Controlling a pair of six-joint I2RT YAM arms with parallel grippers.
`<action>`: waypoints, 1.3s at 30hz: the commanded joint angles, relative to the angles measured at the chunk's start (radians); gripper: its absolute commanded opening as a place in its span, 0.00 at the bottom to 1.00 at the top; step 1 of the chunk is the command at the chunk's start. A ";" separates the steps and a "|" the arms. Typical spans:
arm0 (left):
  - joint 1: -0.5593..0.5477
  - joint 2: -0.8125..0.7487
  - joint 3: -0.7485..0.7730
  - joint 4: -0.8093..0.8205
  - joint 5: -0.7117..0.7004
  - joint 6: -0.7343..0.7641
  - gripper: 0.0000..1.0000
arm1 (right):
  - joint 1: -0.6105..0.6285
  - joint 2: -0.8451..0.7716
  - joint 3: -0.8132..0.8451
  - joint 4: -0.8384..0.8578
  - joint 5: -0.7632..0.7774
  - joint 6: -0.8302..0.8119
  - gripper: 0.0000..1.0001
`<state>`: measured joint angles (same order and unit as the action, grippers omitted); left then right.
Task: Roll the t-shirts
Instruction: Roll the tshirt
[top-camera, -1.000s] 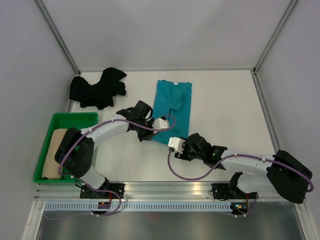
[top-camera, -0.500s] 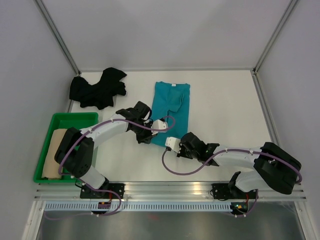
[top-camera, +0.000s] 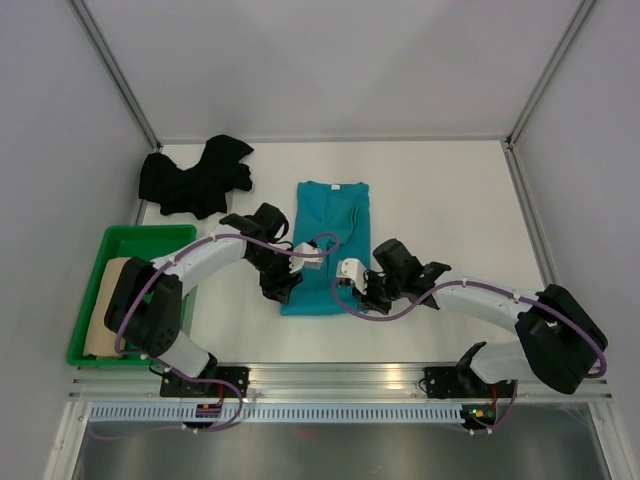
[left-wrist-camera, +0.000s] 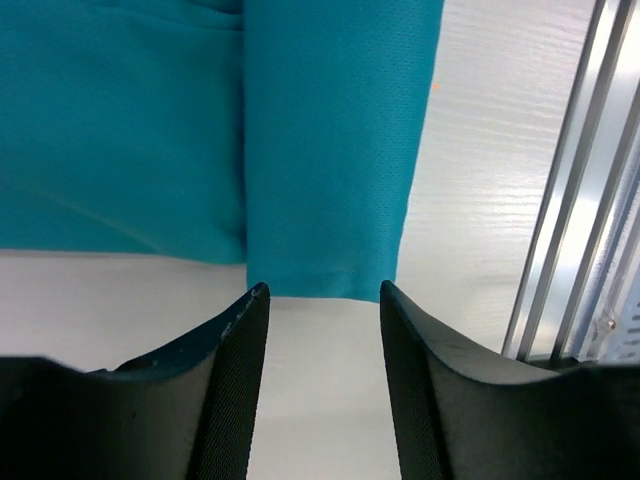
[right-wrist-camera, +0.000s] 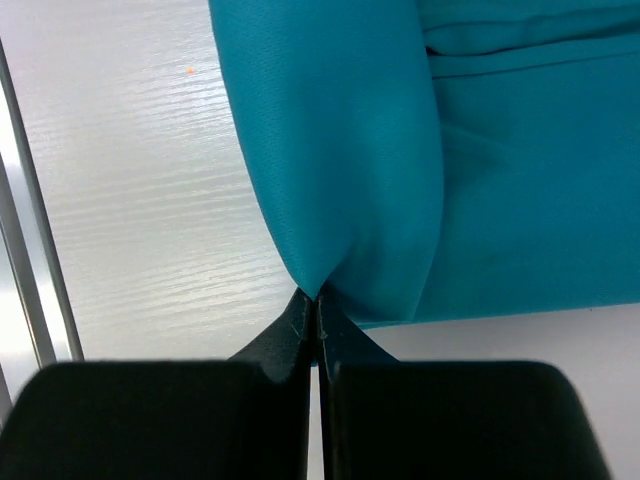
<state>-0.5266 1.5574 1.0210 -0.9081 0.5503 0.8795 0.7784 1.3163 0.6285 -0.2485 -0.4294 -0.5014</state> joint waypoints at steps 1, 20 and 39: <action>0.027 -0.043 -0.025 0.077 0.092 -0.030 0.54 | -0.066 0.057 0.063 -0.011 -0.184 0.006 0.00; -0.119 -0.080 -0.265 0.486 -0.207 -0.194 0.71 | -0.166 0.066 0.063 0.028 -0.256 0.047 0.00; 0.022 -0.059 -0.119 -0.041 0.118 0.131 0.16 | -0.175 0.153 0.134 -0.103 -0.485 0.244 0.00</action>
<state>-0.5232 1.4570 0.8722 -0.8444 0.5751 0.8902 0.6147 1.4372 0.7681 -0.4023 -0.8120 -0.3397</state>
